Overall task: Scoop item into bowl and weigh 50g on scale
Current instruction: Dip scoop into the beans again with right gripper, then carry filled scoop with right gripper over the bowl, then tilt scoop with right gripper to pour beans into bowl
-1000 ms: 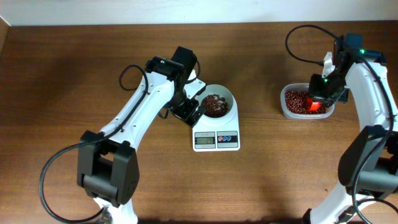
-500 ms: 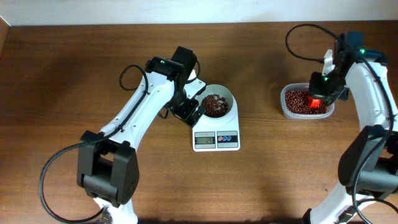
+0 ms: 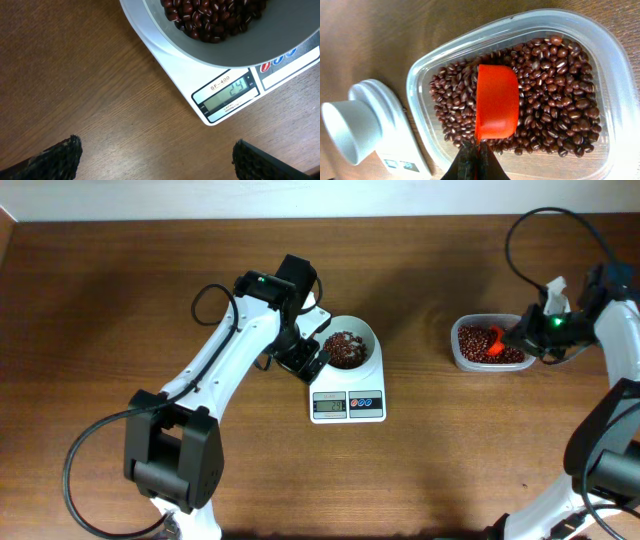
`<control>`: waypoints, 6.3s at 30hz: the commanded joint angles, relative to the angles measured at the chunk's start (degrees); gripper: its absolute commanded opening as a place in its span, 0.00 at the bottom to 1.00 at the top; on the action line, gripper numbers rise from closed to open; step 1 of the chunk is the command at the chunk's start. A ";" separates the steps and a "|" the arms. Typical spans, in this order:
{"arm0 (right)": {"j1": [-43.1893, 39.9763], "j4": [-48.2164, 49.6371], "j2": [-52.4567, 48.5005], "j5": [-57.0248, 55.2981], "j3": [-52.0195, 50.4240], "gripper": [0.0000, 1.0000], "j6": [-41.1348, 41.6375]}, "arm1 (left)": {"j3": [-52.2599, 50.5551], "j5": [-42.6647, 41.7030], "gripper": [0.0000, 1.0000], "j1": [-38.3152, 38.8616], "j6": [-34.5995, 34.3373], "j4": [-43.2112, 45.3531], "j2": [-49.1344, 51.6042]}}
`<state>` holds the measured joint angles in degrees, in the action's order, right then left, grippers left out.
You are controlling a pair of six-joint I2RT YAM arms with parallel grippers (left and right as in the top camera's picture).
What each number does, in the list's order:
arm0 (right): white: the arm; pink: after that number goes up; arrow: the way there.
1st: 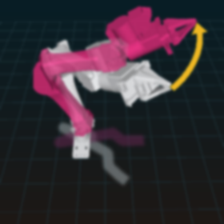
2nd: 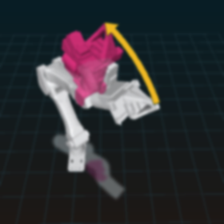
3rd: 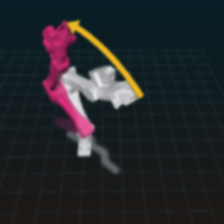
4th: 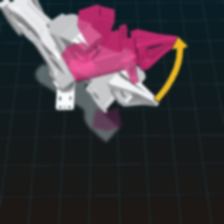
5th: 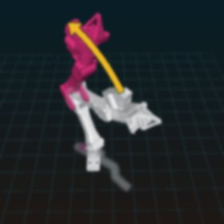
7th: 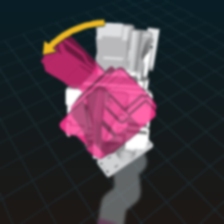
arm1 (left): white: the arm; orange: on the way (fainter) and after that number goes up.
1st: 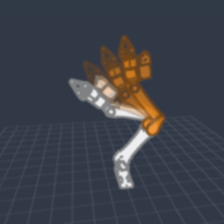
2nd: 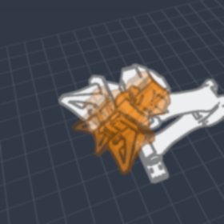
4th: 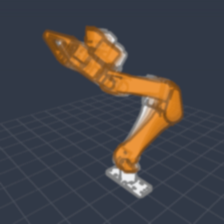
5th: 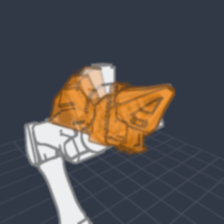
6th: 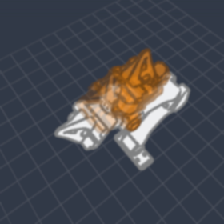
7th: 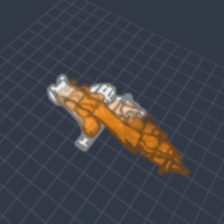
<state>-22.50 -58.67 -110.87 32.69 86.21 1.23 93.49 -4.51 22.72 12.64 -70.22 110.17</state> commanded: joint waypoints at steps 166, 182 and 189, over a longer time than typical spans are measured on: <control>40.76 -8.66 0.81 -4.42 21.84 0.04 -7.02 | 0.20 -0.22 0.99 0.17 0.31 0.09 0.50; 45.75 -9.49 2.27 -17.79 22.08 0.04 -18.62 | 0.20 -0.24 0.99 0.17 0.31 0.09 0.50; 47.25 -11.52 1.95 -14.62 22.08 0.04 -29.57 | 0.20 -0.24 0.99 0.17 0.31 0.09 0.50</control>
<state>23.49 -68.97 -110.52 15.73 107.35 -23.00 93.49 -4.51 22.72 12.64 -70.22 110.17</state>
